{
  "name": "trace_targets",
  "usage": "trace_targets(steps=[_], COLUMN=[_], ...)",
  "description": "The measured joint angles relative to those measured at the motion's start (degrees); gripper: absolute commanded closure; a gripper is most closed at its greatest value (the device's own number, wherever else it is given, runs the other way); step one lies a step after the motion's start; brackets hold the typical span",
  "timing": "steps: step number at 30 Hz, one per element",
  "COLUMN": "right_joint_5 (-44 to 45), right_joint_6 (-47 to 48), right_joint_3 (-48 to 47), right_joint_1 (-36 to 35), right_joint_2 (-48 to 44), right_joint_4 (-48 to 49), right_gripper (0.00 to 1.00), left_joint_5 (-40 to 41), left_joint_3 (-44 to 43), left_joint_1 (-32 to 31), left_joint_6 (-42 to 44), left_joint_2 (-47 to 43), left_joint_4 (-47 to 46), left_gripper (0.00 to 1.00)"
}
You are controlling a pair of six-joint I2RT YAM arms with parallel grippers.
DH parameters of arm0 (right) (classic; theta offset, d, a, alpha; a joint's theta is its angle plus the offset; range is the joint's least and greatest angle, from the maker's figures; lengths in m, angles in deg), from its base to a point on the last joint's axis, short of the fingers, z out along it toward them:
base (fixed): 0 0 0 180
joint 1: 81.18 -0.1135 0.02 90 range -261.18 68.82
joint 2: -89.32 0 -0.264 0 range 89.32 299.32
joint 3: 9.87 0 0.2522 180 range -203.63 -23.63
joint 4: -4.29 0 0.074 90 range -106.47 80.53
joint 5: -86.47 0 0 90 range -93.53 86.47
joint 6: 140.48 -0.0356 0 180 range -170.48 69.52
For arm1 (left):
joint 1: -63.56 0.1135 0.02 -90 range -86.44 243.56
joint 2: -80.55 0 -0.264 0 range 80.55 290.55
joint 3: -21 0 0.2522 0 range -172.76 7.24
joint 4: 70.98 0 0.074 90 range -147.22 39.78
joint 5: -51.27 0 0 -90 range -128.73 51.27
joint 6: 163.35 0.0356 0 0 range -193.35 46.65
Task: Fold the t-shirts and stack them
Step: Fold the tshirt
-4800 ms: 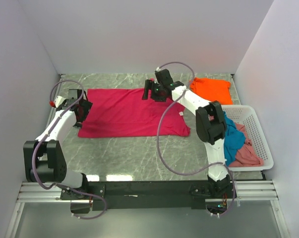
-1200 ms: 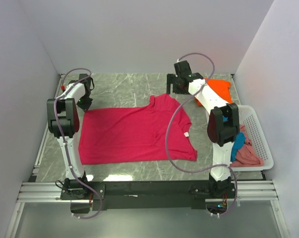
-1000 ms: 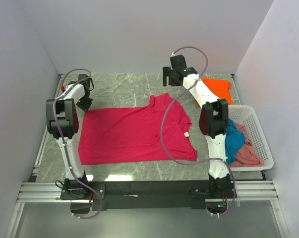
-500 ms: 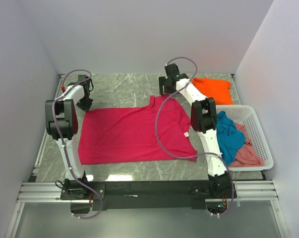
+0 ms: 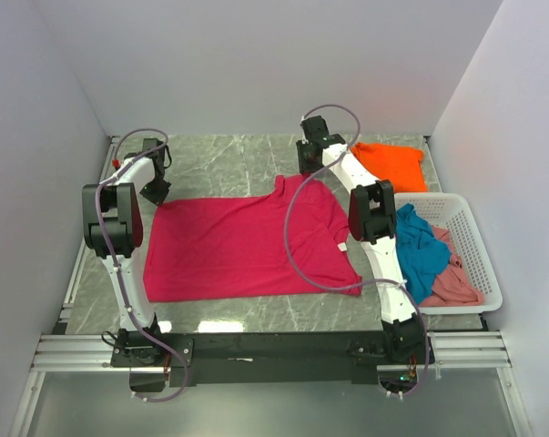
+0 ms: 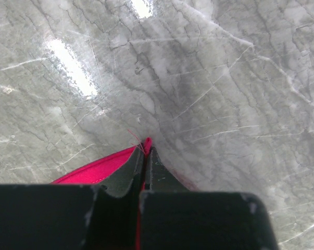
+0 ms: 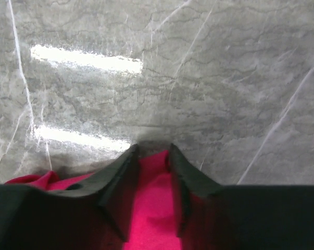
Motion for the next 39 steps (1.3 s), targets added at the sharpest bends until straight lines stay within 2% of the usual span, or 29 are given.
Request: trace_targets(steps=[1,4,5,12,25,39], right_joint_5=[-0.07,-0.2,-0.22,0.15,-2.91,-2.64], right_joint_6=[0.04,0.13,0.02,0.09,0.7,-1.25], right_joint_3=[0.0,0.13,0.28,5.33,30.77,57.11], right_joint_1=[0.0,0.0,0.0,-0.26,-0.92,-2.36], right_joint_2=[0.0,0.0,0.0,-3.13,-25.97,-43.87], right_joint_4=[-0.02,-0.09,-0.04,0.87,8.85,13.46], right_gripper=[0.69,0.96,1.0,1.0,1.0,1.0], left_joint_5=[0.0,-0.04,-0.07,-0.57,-3.15,-4.63], left_joint_3=[0.0,0.15,0.37,1.03,6.84,15.39], left_joint_1=[0.0,0.0,0.0,-0.02,-0.15,-0.42], left_joint_6=[0.0,0.02,0.02,0.09,1.2,1.18], left_joint_2=[0.0,-0.13,-0.28,-0.87,-8.17,-16.22], left_joint_4=[0.0,-0.11,-0.17,-0.11,-0.81,-3.78], left_gripper=[0.99,0.99,0.99,0.99,0.99,0.99])
